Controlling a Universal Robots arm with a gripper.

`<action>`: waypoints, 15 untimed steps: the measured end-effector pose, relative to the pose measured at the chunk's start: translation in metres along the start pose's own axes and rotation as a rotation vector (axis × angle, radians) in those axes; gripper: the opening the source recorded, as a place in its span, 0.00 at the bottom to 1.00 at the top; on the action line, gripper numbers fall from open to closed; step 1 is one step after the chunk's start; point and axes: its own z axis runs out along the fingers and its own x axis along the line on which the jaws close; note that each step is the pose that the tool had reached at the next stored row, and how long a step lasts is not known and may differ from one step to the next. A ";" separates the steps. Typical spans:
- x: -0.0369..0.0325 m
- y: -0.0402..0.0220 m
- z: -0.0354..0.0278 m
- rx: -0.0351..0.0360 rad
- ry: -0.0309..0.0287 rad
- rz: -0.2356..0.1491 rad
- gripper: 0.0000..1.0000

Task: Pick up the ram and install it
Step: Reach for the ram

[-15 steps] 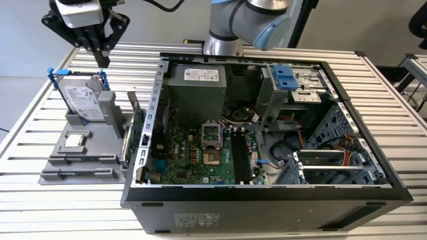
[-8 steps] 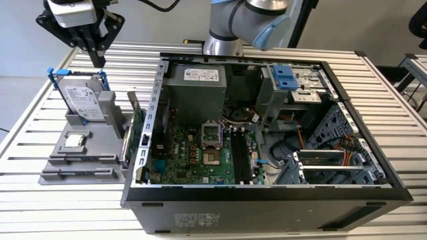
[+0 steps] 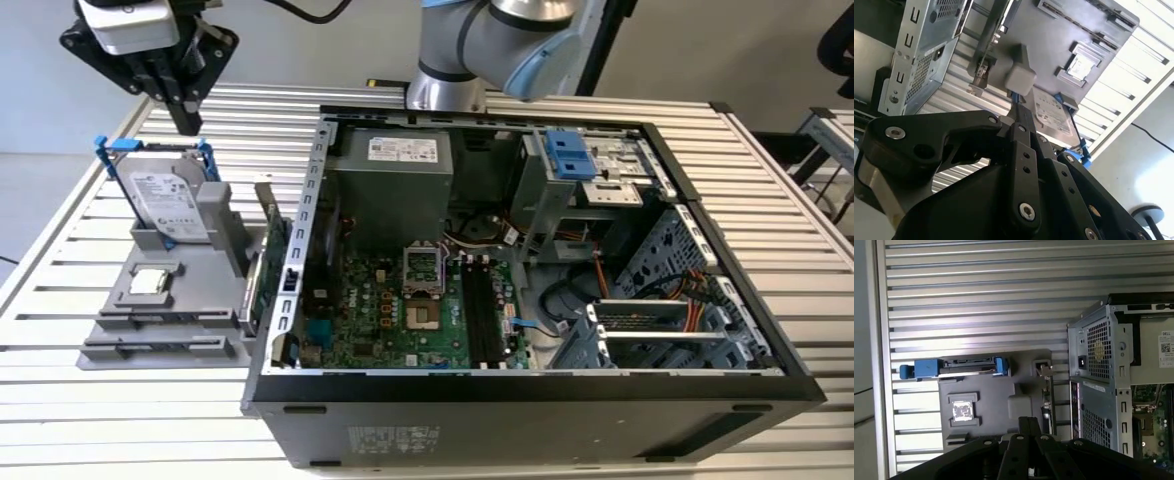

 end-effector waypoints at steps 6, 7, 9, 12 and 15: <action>0.0060 -0.0004 -0.0001 0.0000 0.0000 0.000 0.00; 0.0070 -0.0005 -0.0002 0.0000 0.0000 0.000 0.00; 0.0090 -0.0006 -0.0002 0.0000 0.0000 0.000 0.00; 0.0118 -0.0008 -0.0002 -0.0001 0.0000 0.000 0.00; 0.0145 -0.0010 -0.0002 -0.0001 0.0000 0.000 0.00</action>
